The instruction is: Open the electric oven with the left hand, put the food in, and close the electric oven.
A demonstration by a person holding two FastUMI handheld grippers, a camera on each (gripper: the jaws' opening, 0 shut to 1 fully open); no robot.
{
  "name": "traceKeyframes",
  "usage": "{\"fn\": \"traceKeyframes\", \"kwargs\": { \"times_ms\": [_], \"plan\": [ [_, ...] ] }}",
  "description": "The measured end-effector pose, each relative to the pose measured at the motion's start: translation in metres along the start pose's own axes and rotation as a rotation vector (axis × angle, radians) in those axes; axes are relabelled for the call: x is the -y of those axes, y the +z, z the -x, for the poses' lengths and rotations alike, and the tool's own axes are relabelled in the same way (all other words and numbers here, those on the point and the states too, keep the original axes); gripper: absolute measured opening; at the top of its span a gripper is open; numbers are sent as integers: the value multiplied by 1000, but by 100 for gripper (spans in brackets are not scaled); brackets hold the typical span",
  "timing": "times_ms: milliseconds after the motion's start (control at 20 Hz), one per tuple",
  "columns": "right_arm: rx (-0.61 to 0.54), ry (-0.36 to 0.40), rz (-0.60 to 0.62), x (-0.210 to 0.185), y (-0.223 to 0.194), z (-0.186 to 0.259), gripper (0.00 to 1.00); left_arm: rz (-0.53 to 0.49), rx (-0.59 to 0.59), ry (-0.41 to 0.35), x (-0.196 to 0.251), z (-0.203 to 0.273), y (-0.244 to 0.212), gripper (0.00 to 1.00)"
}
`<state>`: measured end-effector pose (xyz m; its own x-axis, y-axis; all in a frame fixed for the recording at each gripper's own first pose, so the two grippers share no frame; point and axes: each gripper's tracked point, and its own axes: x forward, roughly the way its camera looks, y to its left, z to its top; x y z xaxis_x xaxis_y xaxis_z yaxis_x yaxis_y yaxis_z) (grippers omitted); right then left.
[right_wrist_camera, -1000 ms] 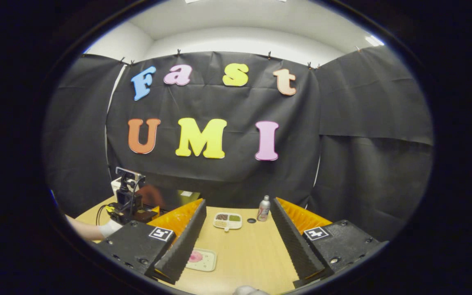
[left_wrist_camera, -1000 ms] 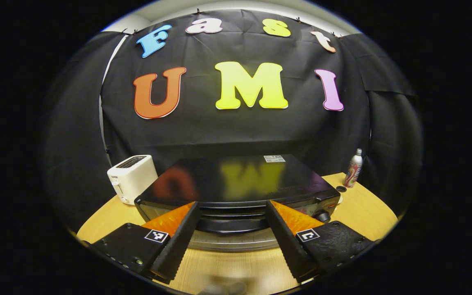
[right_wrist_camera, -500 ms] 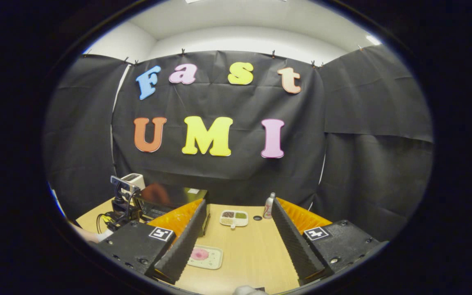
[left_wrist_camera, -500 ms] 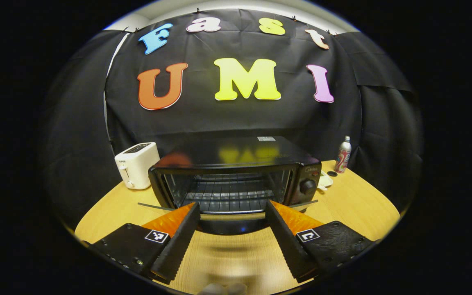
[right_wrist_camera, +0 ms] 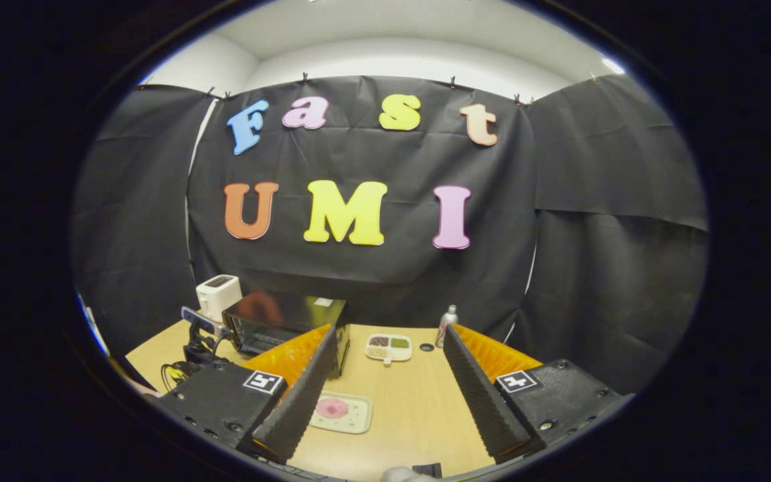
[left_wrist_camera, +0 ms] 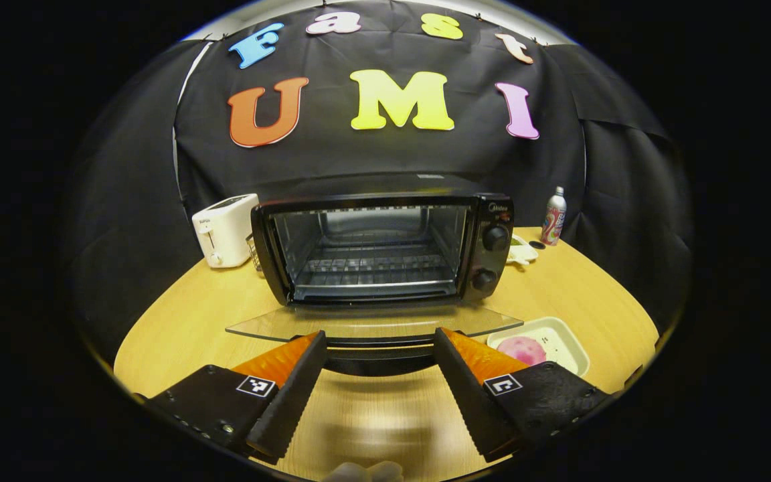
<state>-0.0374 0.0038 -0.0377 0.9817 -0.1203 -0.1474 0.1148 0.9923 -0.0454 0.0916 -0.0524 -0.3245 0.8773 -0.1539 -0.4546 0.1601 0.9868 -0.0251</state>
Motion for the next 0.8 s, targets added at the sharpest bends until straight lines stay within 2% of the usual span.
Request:
{"fn": "traceKeyframes", "kwargs": {
  "times_ms": [50,100,450,650,800],
  "plan": [
    [-5,-1,1,-1,-2,0,100,5,-20,0,0,0,-8,97],
    [-8,-8,6,1,-4,0,97,8,-42,0,2,2,-17,97],
    [-46,-47,31,12,-25,2,97,9,-176,-4,3,-7,-71,97],
    [-78,-70,72,21,-45,-3,97,-16,-181,-6,4,-10,-72,97],
    [-129,-40,49,15,-67,-9,97,11,-163,-9,1,-6,-67,96]
  ]
}}
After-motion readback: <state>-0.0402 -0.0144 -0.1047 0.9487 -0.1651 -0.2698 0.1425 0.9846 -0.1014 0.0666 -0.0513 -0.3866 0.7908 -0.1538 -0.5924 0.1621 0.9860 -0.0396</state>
